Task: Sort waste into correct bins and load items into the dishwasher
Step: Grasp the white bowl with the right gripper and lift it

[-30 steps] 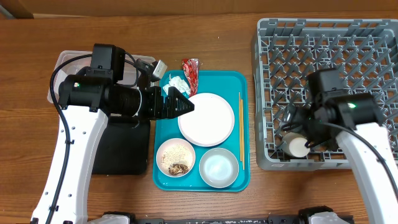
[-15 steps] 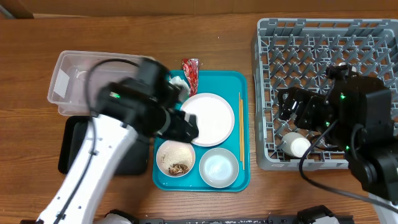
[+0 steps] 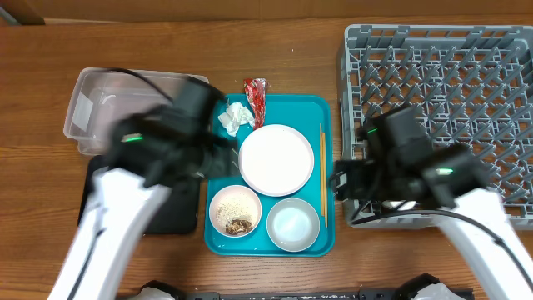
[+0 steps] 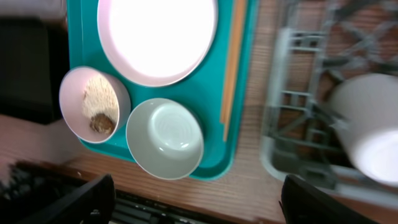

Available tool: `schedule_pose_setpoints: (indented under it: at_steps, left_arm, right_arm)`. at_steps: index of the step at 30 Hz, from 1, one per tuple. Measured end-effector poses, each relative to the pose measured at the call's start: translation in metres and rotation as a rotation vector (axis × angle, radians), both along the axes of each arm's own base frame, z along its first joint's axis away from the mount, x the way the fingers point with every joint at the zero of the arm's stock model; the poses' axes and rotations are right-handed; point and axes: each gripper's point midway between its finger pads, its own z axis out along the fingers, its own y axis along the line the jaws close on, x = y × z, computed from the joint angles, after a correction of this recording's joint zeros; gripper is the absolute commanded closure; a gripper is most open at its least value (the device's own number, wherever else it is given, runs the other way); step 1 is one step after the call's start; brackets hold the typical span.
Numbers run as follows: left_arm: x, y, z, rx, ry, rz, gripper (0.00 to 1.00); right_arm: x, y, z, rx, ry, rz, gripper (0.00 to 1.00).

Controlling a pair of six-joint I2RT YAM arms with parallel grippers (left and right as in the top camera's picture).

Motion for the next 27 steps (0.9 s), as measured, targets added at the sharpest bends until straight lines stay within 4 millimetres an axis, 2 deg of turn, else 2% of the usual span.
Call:
schedule_pose_setpoints:
  at_steps: [1,2,5,7,9,14,16,18,21,24,27]
  left_arm:
    - [0.005,0.013,0.024,-0.02,-0.071,0.052,0.0]
    - [0.008,0.022,0.04,-0.034,-0.121,0.089,0.0]
    - [0.001,0.05,0.088,-0.066,-0.281,0.181,0.0]
    - [-0.011,0.061,0.109,-0.084,-0.357,0.213,0.0]
    - [-0.022,0.068,0.119,-0.088,-0.398,0.229,0.0]
    - [-0.03,0.074,0.12,-0.07,-0.403,0.24,0.0]
    - [-0.028,0.074,0.118,-0.064,-0.395,0.241,0.0]
    - [-0.026,0.074,0.116,-0.059,-0.386,0.242,0.0]
    - [-0.023,0.074,0.114,-0.053,-0.375,0.244,0.0]
    - [-0.019,0.073,0.111,-0.047,-0.363,0.244,0.0]
    - [-0.016,0.073,0.108,-0.042,-0.348,0.244,0.0]
  right_arm:
    - [-0.003,0.011,-0.012,-0.003,0.01,0.042,0.12]
    - [-0.005,0.018,-0.021,-0.007,0.014,0.069,0.12]
    - [-0.014,0.033,-0.05,-0.041,0.038,0.131,0.15]
    - [-0.015,0.036,-0.07,-0.08,0.041,0.144,0.23]
    - [-0.015,0.037,-0.088,-0.107,0.053,0.146,0.33]
    - [-0.022,0.035,-0.125,-0.176,0.11,0.188,0.38]
    - [-0.025,0.037,-0.137,-0.201,0.136,0.218,0.48]
    - [-0.024,0.041,-0.144,-0.211,0.14,0.238,0.51]
    - [-0.027,0.047,-0.156,-0.233,0.153,0.279,0.66]
    - [-0.03,0.046,-0.164,-0.261,0.17,0.291,0.65]
    - [-0.028,0.044,-0.165,-0.275,0.164,0.29,0.8]
